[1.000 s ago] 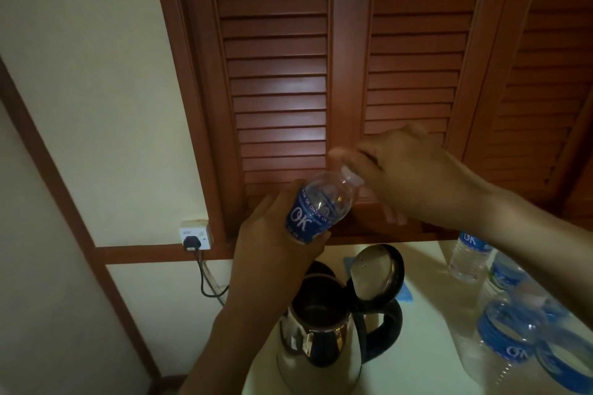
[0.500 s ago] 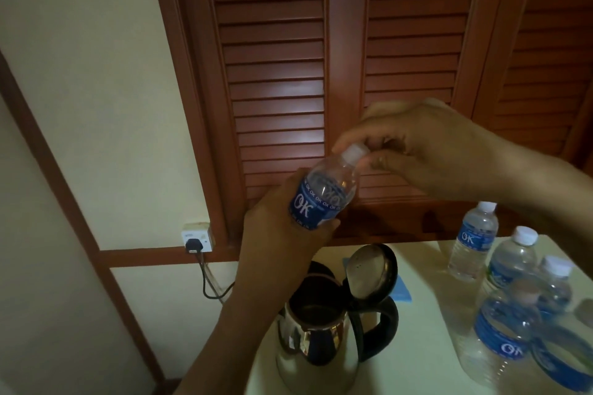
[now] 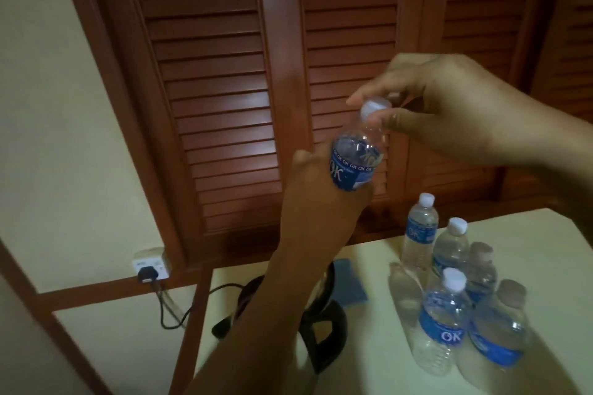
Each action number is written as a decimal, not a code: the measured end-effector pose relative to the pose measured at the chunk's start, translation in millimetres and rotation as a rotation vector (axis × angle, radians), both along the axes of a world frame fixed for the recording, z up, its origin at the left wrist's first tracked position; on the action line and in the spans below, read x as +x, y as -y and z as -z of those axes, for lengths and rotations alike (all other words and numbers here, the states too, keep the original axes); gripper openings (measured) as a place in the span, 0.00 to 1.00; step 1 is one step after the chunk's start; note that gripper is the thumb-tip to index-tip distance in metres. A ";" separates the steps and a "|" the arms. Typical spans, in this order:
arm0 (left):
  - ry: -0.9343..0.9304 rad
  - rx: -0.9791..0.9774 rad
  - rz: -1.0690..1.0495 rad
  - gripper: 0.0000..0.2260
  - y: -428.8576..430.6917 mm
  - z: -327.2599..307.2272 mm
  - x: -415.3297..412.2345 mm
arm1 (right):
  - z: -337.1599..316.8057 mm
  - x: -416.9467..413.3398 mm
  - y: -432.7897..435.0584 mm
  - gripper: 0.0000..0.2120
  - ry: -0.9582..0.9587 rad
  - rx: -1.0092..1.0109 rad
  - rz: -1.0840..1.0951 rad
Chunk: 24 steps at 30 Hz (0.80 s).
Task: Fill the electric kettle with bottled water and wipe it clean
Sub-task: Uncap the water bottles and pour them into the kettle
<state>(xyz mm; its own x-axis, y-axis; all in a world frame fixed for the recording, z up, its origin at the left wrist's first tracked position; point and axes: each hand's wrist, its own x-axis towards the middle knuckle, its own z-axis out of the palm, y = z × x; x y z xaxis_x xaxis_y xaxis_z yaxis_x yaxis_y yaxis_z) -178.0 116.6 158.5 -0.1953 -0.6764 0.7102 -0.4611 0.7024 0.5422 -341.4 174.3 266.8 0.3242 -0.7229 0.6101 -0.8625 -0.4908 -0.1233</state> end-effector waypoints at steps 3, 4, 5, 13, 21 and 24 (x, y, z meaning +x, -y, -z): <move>-0.032 0.047 0.106 0.15 -1.7 8.4 -24.6 | 4.3 -19.6 -6.3 0.17 -0.060 0.042 0.058; -0.044 0.071 0.126 0.17 0.0 14.1 -32.8 | 7.5 -27.2 -7.3 0.17 -0.076 0.058 0.068; -0.056 0.092 0.140 0.18 2.4 21.3 -40.8 | 11.3 -34.1 -7.2 0.15 -0.083 0.077 0.075; -0.115 0.342 0.217 0.20 19.6 95.2 -90.4 | 69.3 -70.3 24.1 0.09 -0.145 0.227 0.143; -0.047 0.684 0.349 0.26 40.6 188.1 -108.4 | 152.0 -97.9 54.8 0.11 -0.186 0.539 0.215; -0.010 0.727 0.388 0.25 41.2 204.9 -113.4 | 169.5 -104.1 60.6 0.10 -0.144 0.622 0.216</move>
<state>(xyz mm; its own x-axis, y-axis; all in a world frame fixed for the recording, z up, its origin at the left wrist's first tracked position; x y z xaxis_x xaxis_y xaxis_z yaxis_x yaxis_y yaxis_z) -291.4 75.4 -46.3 -0.5060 -0.8536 0.1240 -0.2506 0.2831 0.9258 -445.5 113.7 97.4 0.1799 -0.9835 0.0207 -0.9623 -0.1803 -0.2035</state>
